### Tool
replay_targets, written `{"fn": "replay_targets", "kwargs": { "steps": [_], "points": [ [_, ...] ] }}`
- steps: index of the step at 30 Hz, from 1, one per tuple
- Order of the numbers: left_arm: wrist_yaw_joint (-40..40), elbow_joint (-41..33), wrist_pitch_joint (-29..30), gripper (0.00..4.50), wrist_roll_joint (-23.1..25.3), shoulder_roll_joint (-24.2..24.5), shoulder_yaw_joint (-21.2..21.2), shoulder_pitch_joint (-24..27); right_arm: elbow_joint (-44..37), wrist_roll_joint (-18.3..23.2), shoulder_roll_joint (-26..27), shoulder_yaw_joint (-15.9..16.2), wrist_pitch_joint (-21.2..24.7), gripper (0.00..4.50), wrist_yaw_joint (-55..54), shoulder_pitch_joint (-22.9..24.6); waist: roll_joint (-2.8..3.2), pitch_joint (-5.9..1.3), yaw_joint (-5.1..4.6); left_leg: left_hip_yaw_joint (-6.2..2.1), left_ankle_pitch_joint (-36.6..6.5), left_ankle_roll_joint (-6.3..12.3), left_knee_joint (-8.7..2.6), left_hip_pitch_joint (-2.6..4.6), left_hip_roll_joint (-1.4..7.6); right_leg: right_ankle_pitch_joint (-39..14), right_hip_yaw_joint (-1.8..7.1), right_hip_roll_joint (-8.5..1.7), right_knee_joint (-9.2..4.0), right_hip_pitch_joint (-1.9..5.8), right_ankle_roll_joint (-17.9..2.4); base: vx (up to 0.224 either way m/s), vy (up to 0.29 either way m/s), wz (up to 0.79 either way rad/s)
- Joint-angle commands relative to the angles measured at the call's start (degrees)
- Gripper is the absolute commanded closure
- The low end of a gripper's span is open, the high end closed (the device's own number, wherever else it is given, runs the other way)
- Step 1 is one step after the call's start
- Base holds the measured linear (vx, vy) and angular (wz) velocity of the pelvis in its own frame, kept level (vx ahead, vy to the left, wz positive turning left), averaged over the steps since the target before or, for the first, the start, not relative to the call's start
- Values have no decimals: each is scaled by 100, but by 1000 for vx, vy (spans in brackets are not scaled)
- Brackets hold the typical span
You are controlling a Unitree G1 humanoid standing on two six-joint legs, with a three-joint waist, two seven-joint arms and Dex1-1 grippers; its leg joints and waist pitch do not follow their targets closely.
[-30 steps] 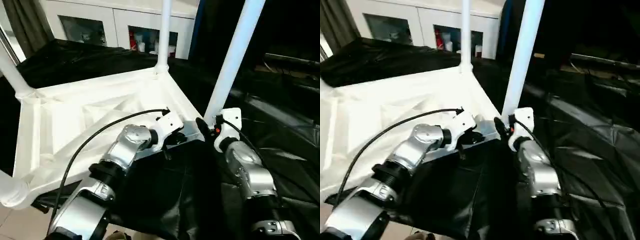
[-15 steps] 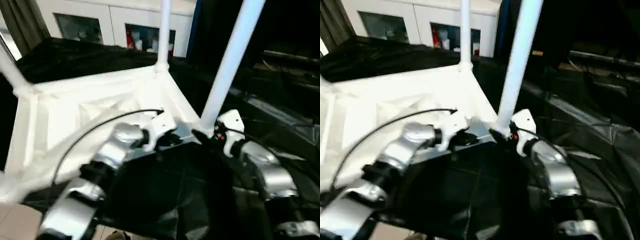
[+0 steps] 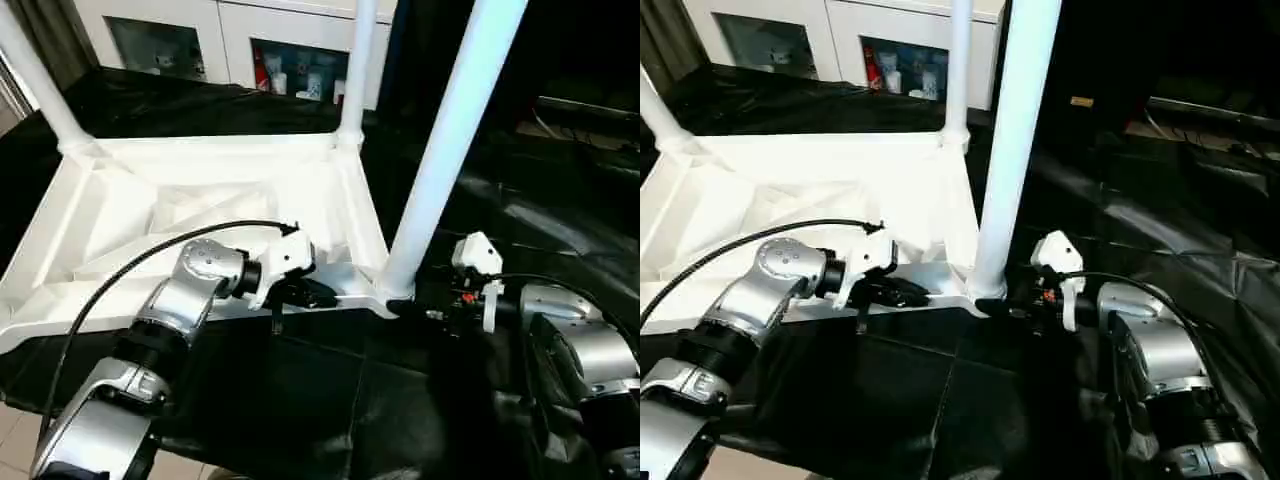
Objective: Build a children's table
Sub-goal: Rotate leg to tighten
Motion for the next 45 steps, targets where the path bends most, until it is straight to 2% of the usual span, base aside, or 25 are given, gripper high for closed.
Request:
{"fn": "replay_targets", "kwargs": {
  "steps": [1, 4, 6, 10, 12, 15, 18, 20, 21, 22, 24, 25, 26, 27, 28, 29, 30, 31, 33, 34, 38, 39, 41, 43, 45],
  "points": [
    [-116, 36, 60, 450, 17, -51, -175, 157, -30, 37, 59, 120, 42, 104, 134, -67, -57, -267, 23, -37, -1397, 475, -329, 31, 171, -1528, 178, -233, -368, 283, -1338, 0, 0, 0],
    [-124, 8, 55, 450, -13, -60, -173, 168, -59, 109, 130, 142, 46, 124, 151, -82, -73, -288, 30, -31, -1265, 490, -313, 32, 165, -1331, 182, -233, -344, 294, -1353, 0, 0, 0],
    [-122, 9, 54, 450, -17, -57, -172, 167, -81, 117, 138, 150, 60, 137, 158, -73, -62, -289, 35, -27, -1180, 527, -306, 32, 166, -1200, 177, -229, -332, 295, -1390, 0, 0, 0],
    [-96, 15, 49, 450, -2, -45, -165, 171, -52, 134, 142, 167, 41, 175, 198, -43, -64, -304, 43, -25, -1141, 538, -298, 29, 162, -1169, 172, -229, -324, 309, -1404, 0, 0, 0],
    [-40, 33, 27, 450, 20, -44, -157, 172, -44, 147, 166, 154, 53, 180, 188, -18, -64, -312, 46, -25, -1124, 538, -293, 31, 163, -1142, 174, -231, -317, 313, -1415, 0, 0, 0],
    [705, 291, -38, 450, 225, -212, -54, 86, 129, -61, 440, 87, -2, 182, -474, 100, -68, -306, 40, -21, -1162, 537, -292, 32, 162, -1209, 175, -232, -331, 295, -1398, 0, 0, 0],
    [1278, 464, 87, 450, 283, -441, 60, 6, 359, -300, 778, 2, -110, 184, -1268, 153, -66, -272, 10, -54, -1594, 284, -338, 53, 160, -2178, 176, -260, -428, 260, -1117, 0, 0, 0],
    [1693, 555, 165, 450, 355, -663, 77, -36, 533, -428, 1148, -109, -92, 185, -2029, 189, -83, -258, -19, -77, -1719, 172, -366, 29, 152, -2486, 168, -245, -450, 253, -967, 0, 0, 0],
    [1748, 565, 178, 450, 371, -694, 71, -41, 549, -442, 1200, -122, -81, 185, -2130, 193, -73, -256, -14, -91, -1871, 127, -369, 59, 141, -2798, 160, -261, -492, 239, -850, 0, 0, 0],
    [1922, 598, 218, 450, 419, -804, 50, -59, 595, -491, 1380, -166, -35, 185, -2471, 203, -72, -249, -31, -92, -1935, 118, -372, 51, 140, -2912, 167, -264, -503, 222, -798, 0, 0, 0],
    [2253, 671, 290, 450, 497, -1036, 17, -101, 665, -605, 1707, -234, 45, 185, -3104, 197, -69, -241, -35, -103, -2119, 76, -370, 96, 131, -3205, 172, -266, -564, 183, -647, 0, 0, 0],
    [2434, 715, 350, 450, 532, -1221, -16, -128, 756, -735, 1940, -270, 73, 185, -3615, 152, -17, -246, -33, -113, -2144, 40, -383, 100, 132, -3180, 175, -260, -552, 180, -645, 0, 0, 0],
    [2628, 764, 383, 450, 584, -1393, -41, -157, 853, -847, 2137, -289, 75, 185, -4036, 98, -38, -230, -64, -123, -2306, -1, -396, 110, 122, -3341, 156, -241, -583, 151, -570, 0, 0, 0],
    [2653, 770, 390, 450, 589, -1422, -45, -161, 869, -861, 2169, -288, 75, 185, -4089, 86, -50, -230, -74, -128, -2374, -24, -394, 114, 111, -3456, 149, -238, -590, 152, -524, 0, 0, 0],
    [2813, 800, 458, 450, 624, -1675, -97, -188, 988, -979, 2440, -258, 79, 185, -4508, -19, -30, -226, -88, -145, -2504, -45, -395, 125, 96, -3666, 138, -238, -626, 143, -423, 0, 0, 0],
    [2815, 800, 460, 450, 624, -1680, -98, -189, 990, -981, 2445, -256, 79, 185, -4515, -22, -27, -239, -85, -152, -2529, -42, -390, 145, 89, -3723, 133, -243, -633, 135, -390, 0, 0, 0],
    [2853, 796, 471, 450, 647, -1797, -140, -193, 1014, -1030, 2560, -219, 76, 185, -4644, -70, 17, -237, -78, -171, -2558, 16, -407, 145, 84, -3755, 132, -248, -662, 144, -331, 0, 0, 0],
    [2822, 767, 462, 450, 662, -1905, -204, -188, 1018, -1083, 2631, -134, -23, 185, -4658, -121, 8, -243, -84, -166, -2566, 34, -411, 147, 80, -3721, 129, -237, -677, 144, -319, 0, 0, 0],
    [2809, 755, 449, 450, 670, -1928, -224, -187, 1017, -1106, 2627, -101, -91, 185, -4642, -136, 9, -261, -81, -172, -2540, 89, -429, 130, 75, -3603, 122, -239, -686, 175, -310, 0, 0, 0],
    [2795, 758, 445, 450, 683, -1920, -234, -193, 1012, -1087, 2598, -107, -170, 130, -4620, -144, 32, -258, -79, -168, -2569, 125, -436, 135, 80, -3510, 132, -230, -685, 158, -338, 0, 0, 0],
    [2718, 803, 371, 450, 725, -1778, -184, -188, 990, -1071, 2440, -176, -271, 116, -4450, -152, 36, -270, -74, -161, -2549, 136, -446, 120, 91, -3254, 137, -223, -660, 168, -429, 0, 0, 0],
    [2632, 792, 341, 450, 729, -1673, -164, -172, 958, -1037, 2311, -173, -323, 94, -4244, -148, 33, -266, -73, -152, -2566, 152, -445, 124, 91, -3204, 144, -224, -659, 165, -459, 0, 0, 0],
    [2415, 767, 262, 450, 723, -1474, -139, -143, 877, -950, 2019, -135, -410, 94, -3785, -137, 19, -271, -56, -154, -2510, 206, -444, 105, 91, -3168, 144, -236, -653, 197, -464, 0, 0, 0],
    [2004, 700, 123, 450, 651, -1216, -138, -93, 720, -803, 1589, -70, -470, 94, -2992, -105, 10, -287, -37, -125, -2286, 299, -432, 83, 101, -2826, 164, -238, -619, 222, -603, 0, 0, 0],
    [1798, 665, 50, 450, 612, -1113, -145, -71, 642, -737, 1418, -33, -485, 94, -2663, -86, -5, -294, -21, -117, -2160, 364, -420, 58, 102, -2668, 168, -240, -595, 255, -663, 0, 0, 0]
  ]
}}
